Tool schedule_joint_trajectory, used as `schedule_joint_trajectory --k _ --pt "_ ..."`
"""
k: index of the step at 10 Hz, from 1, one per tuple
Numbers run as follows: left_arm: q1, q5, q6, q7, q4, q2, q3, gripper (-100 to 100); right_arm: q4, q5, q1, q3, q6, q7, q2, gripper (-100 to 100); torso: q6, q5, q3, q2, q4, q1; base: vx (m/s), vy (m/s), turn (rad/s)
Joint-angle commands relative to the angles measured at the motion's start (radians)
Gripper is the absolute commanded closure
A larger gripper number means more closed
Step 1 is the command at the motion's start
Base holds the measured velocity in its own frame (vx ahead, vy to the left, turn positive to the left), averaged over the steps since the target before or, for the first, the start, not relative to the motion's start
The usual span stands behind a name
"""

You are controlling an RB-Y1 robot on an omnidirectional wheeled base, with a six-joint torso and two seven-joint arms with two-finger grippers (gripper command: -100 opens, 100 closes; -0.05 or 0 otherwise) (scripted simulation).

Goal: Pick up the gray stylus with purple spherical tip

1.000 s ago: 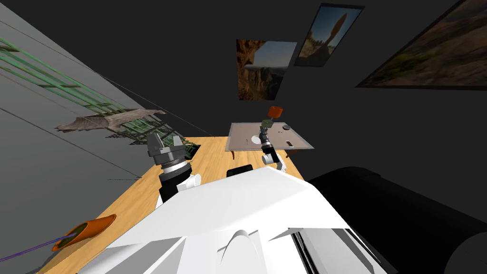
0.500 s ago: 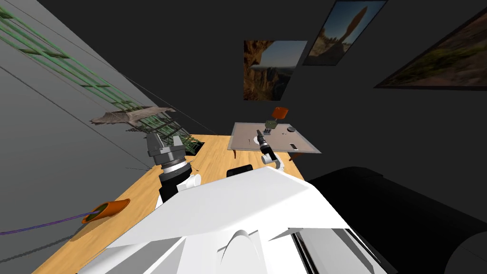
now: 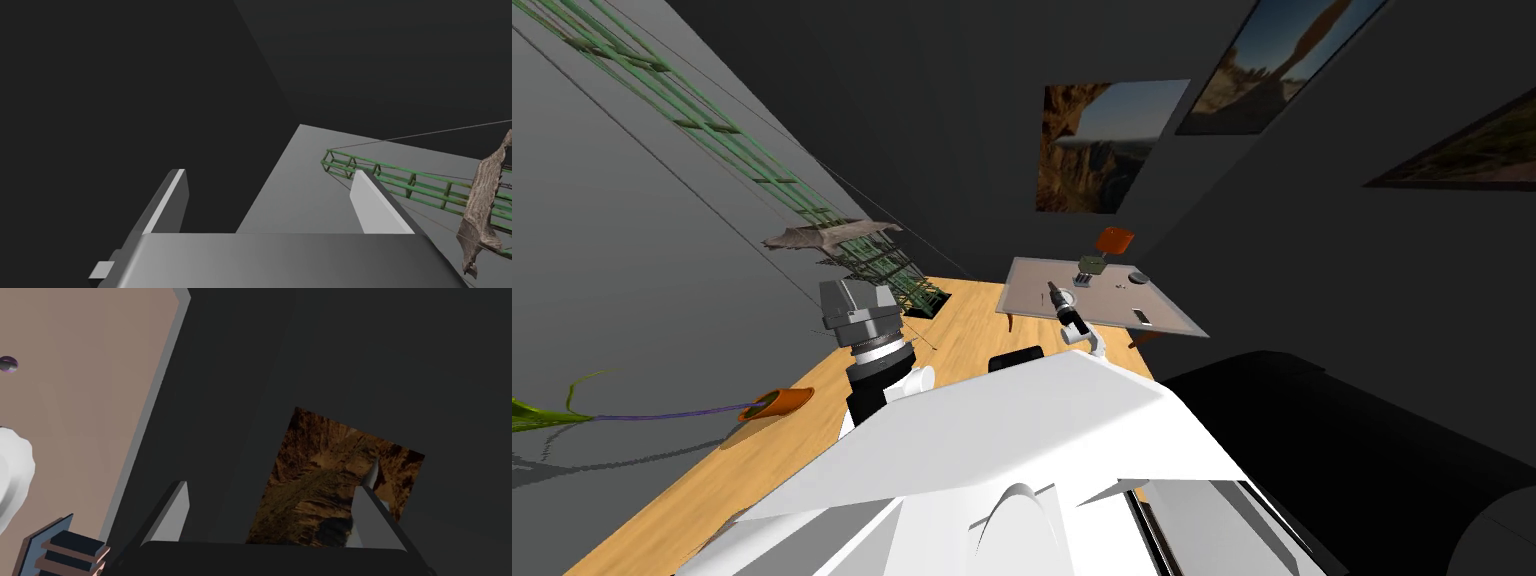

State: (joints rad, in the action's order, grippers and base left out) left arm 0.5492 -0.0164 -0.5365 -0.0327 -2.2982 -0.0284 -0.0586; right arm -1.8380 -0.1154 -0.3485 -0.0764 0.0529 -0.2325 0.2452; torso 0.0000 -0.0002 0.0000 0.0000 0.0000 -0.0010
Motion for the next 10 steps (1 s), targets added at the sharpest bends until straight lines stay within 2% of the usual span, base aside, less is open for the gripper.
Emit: schedule_joint_trajectory --k 1,2,3,4,5,6,7,8,10 --pt "0.000 0.000 0.000 0.000 0.000 0.000 0.000 0 0.050 -0.017 0.022 -0.013 -0.050 -0.014 0.024 -100 0.000 0.000 0.000 0.000 0.000 0.000 -0.004 -0.005 0.309" --pt "0.000 0.000 0.000 0.000 0.000 0.000 0.000 0 0.069 -0.017 0.022 -0.013 -0.056 -0.014 0.024 -100 0.000 0.000 0.000 0.000 0.000 0.000 -0.001 -0.010 0.102" --pt "0.000 0.000 0.000 0.000 0.000 0.000 0.000 0 0.098 -0.028 0.039 -0.023 -0.087 -0.024 0.040 -100 0.001 0.000 0.000 0.000 0.000 0.000 -0.002 -0.003 0.149" --pt "0.000 0.000 0.000 0.000 0.000 0.000 0.000 0 0.119 -0.028 0.039 -0.023 -0.087 -0.024 0.040 -100 0.000 0.000 0.000 0.000 0.000 0.000 -0.001 -0.005 0.127" --pt "0.000 0.000 0.000 0.000 0.000 0.000 0.000 0 0.160 -0.040 0.057 -0.033 -0.119 -0.034 0.055 -100 0.001 0.000 0.000 0.000 0.000 0.000 0.000 -0.003 0.229" --pt "0.000 0.000 0.000 0.000 0.000 0.000 0.000 0 0.170 -0.040 0.057 -0.033 -0.119 -0.034 0.055 -100 0.000 0.000 0.000 0.000 0.000 0.000 0.002 -0.008 0.109" --pt "0.000 0.000 0.000 0.000 0.000 0.000 0.000 0 0.211 -0.051 0.074 -0.043 -0.151 -0.045 0.070 -100 0.001 0.000 0.000 0.000 0.000 0.000 0.001 -0.005 0.206" --pt "0.000 0.000 0.000 0.000 0.000 0.000 0.000 0 0.221 -0.051 0.074 -0.043 -0.151 -0.045 0.070 -100 0.000 0.000 0.000 0.000 0.000 0.000 0.001 -0.009 0.112" --pt "0.000 0.000 0.000 0.000 0.000 0.000 0.000 0 0.307 -0.074 0.110 -0.064 -0.207 -0.066 0.099 -100 0.000 0.000 0.000 0.000 0.000 0.000 0.001 -0.007 0.235"
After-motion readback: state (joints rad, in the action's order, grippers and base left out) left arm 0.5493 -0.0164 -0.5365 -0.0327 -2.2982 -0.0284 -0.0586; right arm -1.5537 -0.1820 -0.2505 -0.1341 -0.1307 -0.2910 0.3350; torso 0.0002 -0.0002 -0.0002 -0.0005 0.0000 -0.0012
